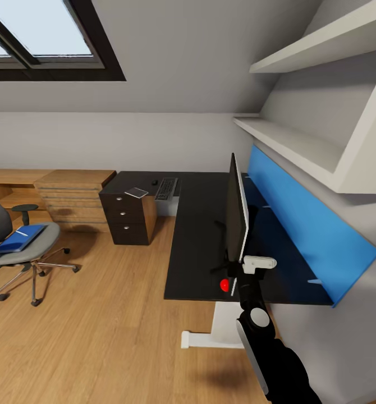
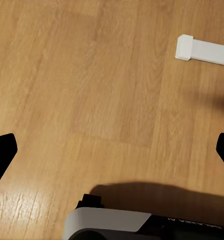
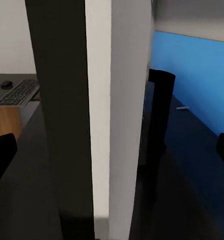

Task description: In the bedroom, organize the workspace by keeping the computer under the desk, ensuring the monitor is on the desk, placing the keyboard on the desk next to the monitor, placing the mouse on the desk next to the keyboard, moving the folder from the swivel chair onto the desk next to the mouse, stacking the notebook on top of the folder with the pen on top of the notebook, and positioning the swivel chair next to the desk.

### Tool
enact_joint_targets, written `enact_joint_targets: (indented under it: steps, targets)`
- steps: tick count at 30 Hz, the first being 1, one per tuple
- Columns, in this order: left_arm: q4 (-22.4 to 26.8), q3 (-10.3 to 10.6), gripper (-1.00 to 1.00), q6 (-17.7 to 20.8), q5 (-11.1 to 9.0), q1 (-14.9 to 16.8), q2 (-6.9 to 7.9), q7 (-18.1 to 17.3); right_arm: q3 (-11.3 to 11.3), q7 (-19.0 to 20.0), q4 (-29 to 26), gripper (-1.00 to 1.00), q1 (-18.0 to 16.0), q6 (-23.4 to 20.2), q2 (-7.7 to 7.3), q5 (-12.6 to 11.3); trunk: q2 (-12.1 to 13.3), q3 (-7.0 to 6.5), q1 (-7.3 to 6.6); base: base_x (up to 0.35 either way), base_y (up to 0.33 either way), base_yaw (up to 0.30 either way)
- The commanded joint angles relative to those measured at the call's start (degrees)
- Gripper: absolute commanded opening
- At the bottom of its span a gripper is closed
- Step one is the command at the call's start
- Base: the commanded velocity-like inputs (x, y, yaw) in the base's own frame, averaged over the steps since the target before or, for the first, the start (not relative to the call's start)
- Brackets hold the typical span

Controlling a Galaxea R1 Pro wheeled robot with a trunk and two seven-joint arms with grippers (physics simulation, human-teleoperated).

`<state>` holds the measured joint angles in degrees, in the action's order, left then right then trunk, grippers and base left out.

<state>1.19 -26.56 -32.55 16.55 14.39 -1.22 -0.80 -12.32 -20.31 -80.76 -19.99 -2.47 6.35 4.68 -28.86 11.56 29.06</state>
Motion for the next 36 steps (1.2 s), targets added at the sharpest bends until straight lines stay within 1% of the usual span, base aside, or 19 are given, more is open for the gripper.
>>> enact_joint_targets:
  steps: [1,6,16,22,36]
  targets:
    - [0.01,-0.49,1.00,-0.14,0.42,0.03,-0.01,-0.08,-0.07,-0.34,-0.01,1.00,-0.05,-0.26,-0.01,0.49,-0.09,0.10,0.02,0.001,-0.120,0.000]
    - [0.01,-0.51,1.00,-0.14,0.41,0.03,-0.01,-0.08,-0.05,-0.34,-0.01,1.00,-0.05,-0.26,-0.02,0.50,-0.09,0.10,0.02,0.000,-0.159,0.000]
    - [0.00,-0.51,1.00,-0.14,0.41,0.03,-0.01,-0.08,0.01,-0.41,0.05,1.00,-0.05,-0.17,-0.16,0.50,-0.09,0.10,0.02,0.000,-0.034,0.000]
    - [0.01,-0.50,1.00,-0.14,0.41,0.03,-0.01,-0.08,0.01,-0.43,0.15,1.00,-0.05,-0.17,-0.17,0.50,-0.09,0.10,0.02,0.000,-0.144,0.000]
    - [0.00,-0.51,1.00,-0.16,0.41,0.03,-0.01,-0.08,0.01,-0.43,0.26,1.00,-0.05,-0.17,-0.19,0.50,-0.09,0.10,0.02,0.000,-0.030,0.000]
